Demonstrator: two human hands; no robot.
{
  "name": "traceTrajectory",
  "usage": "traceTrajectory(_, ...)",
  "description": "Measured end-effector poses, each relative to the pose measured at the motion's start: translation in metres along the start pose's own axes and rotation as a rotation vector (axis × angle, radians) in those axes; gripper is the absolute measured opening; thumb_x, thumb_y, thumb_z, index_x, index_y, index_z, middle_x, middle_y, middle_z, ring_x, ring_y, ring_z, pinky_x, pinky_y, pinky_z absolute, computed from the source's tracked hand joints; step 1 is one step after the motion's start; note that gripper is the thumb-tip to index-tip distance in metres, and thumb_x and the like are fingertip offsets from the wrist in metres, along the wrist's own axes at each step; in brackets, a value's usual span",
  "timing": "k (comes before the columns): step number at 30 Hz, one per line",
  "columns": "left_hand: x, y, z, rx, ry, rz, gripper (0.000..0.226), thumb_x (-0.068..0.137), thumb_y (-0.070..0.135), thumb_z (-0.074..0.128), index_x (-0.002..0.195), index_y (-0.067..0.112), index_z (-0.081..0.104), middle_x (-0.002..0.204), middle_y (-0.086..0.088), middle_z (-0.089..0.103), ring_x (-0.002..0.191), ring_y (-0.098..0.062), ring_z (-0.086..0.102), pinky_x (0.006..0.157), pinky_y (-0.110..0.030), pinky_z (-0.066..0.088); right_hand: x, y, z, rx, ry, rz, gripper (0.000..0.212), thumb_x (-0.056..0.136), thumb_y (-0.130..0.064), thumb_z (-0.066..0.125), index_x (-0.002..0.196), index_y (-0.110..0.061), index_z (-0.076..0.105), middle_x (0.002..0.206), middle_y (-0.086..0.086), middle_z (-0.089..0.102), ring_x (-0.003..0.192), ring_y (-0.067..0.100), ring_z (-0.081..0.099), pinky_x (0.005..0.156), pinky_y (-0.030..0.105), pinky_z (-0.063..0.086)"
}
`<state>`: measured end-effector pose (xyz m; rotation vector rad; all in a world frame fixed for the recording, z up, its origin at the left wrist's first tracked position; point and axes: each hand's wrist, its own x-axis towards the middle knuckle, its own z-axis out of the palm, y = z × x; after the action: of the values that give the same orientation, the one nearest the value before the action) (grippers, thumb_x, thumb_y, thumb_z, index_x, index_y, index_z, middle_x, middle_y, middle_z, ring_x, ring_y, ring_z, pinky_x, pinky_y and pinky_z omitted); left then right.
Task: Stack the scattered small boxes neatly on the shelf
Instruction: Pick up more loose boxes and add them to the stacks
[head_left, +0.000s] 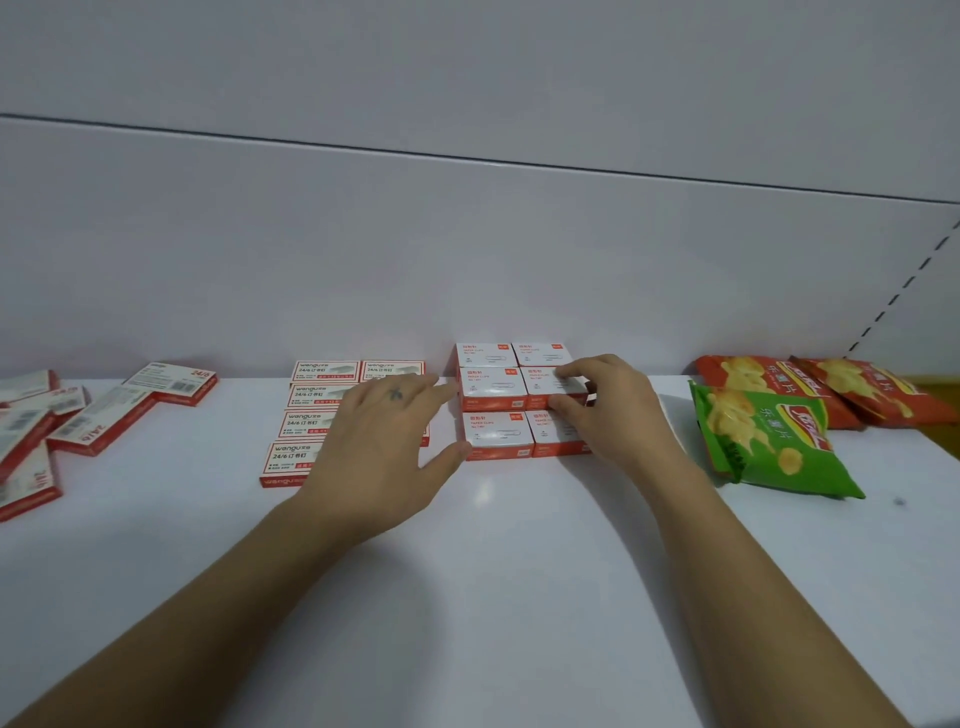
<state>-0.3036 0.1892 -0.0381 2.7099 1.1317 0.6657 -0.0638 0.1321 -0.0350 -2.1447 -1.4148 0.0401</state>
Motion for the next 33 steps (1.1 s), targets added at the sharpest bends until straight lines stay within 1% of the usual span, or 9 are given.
traceTrajectory(2, 0.001, 0.001, 0.000, -0.002, 0.009, 0.018, 0.058, 0.087, 0.059, 0.048, 0.139, 0.032, 0.041, 0.146, 0.007, 0.043, 0.136, -0.017, 0.033, 0.112, -0.039, 0.018, -0.001, -0.001, -0.002, -0.029, -0.012, 0.005, 0.041, 0.083, -0.037, 0.070, 0.122, -0.026, 0.062, 0.128, -0.002, 0.054, 0.111, 0.016, 0.053, 0.085, 0.024, 0.038)
traceTrajectory(5, 0.004, 0.002, -0.003, -0.002, 0.030, 0.035, 0.057, 0.086, 0.059, 0.050, 0.136, 0.033, 0.044, 0.142, 0.008, 0.046, 0.134, -0.016, 0.035, 0.111, -0.038, 0.019, -0.001, -0.010, -0.014, -0.138, 0.036, -0.050, 0.067, 0.075, -0.048, 0.074, 0.134, -0.029, 0.051, 0.147, 0.002, 0.038, 0.134, 0.019, 0.031, 0.104, 0.036, 0.033)
traceTrajectory(7, 0.007, 0.002, -0.007, 0.007, 0.050, 0.041, 0.056, 0.085, 0.058, 0.052, 0.135, 0.033, 0.045, 0.141, 0.007, 0.048, 0.133, -0.017, 0.037, 0.110, -0.038, 0.021, 0.001, -0.023, -0.023, -0.188, 0.098, -0.134, 0.075, 0.074, -0.053, 0.072, 0.139, -0.032, 0.044, 0.152, 0.002, 0.031, 0.139, 0.021, 0.022, 0.111, 0.039, 0.024)
traceTrajectory(9, 0.010, 0.000, -0.013, 0.018, 0.077, 0.040, 0.055, 0.085, 0.057, 0.054, 0.134, 0.033, 0.047, 0.140, 0.005, 0.049, 0.131, -0.018, 0.039, 0.109, -0.038, 0.022, 0.001, -0.037, -0.026, -0.202, 0.083, -0.206, 0.078, 0.074, -0.055, 0.071, 0.142, -0.035, 0.038, 0.154, 0.000, 0.027, 0.140, 0.020, 0.019, 0.113, 0.039, 0.020)
traceTrajectory(13, 0.015, -0.016, -0.034, 0.079, 0.089, 0.023, 0.059, 0.084, 0.058, 0.053, 0.136, 0.030, 0.045, 0.140, 0.006, 0.048, 0.132, -0.018, 0.037, 0.107, -0.038, 0.022, 0.002, -0.069, -0.023, -0.187, -0.019, -0.331, 0.081, 0.076, -0.056, 0.069, 0.145, -0.035, 0.032, 0.156, -0.002, 0.024, 0.143, 0.019, 0.017, 0.115, 0.038, 0.015)
traceTrajectory(17, 0.006, -0.043, -0.059, 0.136, 0.109, -0.037, 0.064, 0.084, 0.061, 0.051, 0.139, 0.031, 0.041, 0.143, 0.005, 0.046, 0.133, -0.018, 0.036, 0.108, -0.038, 0.021, 0.005, -0.110, -0.013, -0.167, -0.077, -0.437, 0.085, 0.077, -0.058, 0.067, 0.147, -0.035, 0.027, 0.158, -0.002, 0.022, 0.144, 0.020, 0.016, 0.116, 0.040, 0.015)
traceTrajectory(24, -0.043, -0.102, -0.096, 0.188, 0.140, -0.246, 0.067, 0.083, 0.067, 0.047, 0.141, 0.035, 0.037, 0.146, 0.007, 0.043, 0.134, -0.018, 0.035, 0.110, -0.041, 0.023, 0.002, -0.191, 0.032, -0.140, -0.220, -0.624, 0.083, 0.080, -0.060, 0.063, 0.148, -0.037, 0.022, 0.159, -0.005, 0.018, 0.144, 0.018, 0.014, 0.116, 0.040, 0.014)
traceTrajectory(28, -0.085, -0.143, -0.116, 0.254, 0.158, -0.387, 0.068, 0.082, 0.069, 0.046, 0.141, 0.036, 0.036, 0.145, 0.007, 0.043, 0.132, -0.019, 0.037, 0.109, -0.043, 0.026, -0.005, -0.238, 0.065, -0.146, -0.292, -0.752, 0.083, 0.080, -0.058, 0.062, 0.149, -0.032, 0.023, 0.157, -0.001, 0.022, 0.143, 0.018, 0.017, 0.115, 0.038, 0.014)
traceTrajectory(33, -0.132, -0.183, -0.134, 0.339, 0.094, -0.578, 0.078, 0.079, 0.076, 0.041, 0.145, 0.037, 0.027, 0.151, 0.007, 0.035, 0.138, -0.021, 0.030, 0.113, -0.048, 0.019, -0.019, -0.288, 0.109, -0.167, -0.388, -0.859, 0.083, 0.079, -0.059, 0.062, 0.147, -0.028, 0.027, 0.154, 0.001, 0.029, 0.140, 0.021, 0.024, 0.112, 0.038, 0.020)
